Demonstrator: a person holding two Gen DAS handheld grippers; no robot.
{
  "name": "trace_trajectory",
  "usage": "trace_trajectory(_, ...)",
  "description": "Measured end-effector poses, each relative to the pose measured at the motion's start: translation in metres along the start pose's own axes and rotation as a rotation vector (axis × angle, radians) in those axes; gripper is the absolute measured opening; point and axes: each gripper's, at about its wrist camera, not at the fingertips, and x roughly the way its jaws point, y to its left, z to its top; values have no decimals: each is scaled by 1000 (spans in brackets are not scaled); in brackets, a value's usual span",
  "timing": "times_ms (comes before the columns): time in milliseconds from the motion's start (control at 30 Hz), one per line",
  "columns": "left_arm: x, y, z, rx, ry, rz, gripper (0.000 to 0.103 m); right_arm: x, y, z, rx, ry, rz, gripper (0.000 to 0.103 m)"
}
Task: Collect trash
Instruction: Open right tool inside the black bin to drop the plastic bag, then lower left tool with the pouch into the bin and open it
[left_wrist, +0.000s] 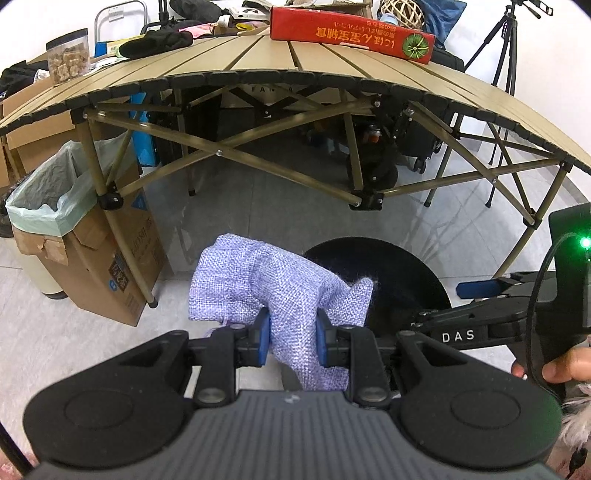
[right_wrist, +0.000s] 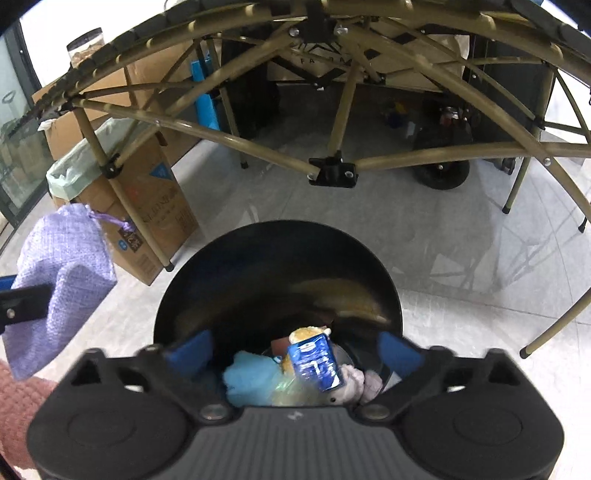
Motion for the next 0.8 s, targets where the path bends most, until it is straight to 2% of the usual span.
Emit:
trace_trajectory(333, 2, 0, 0, 6, 3, 3, 24, -1, 4, -1, -53, -8, -29, 103)
trace_trajectory(800, 4, -19, 1, 51, 19, -40, 24, -22, -18, -12, 15, -4, -108, 103)
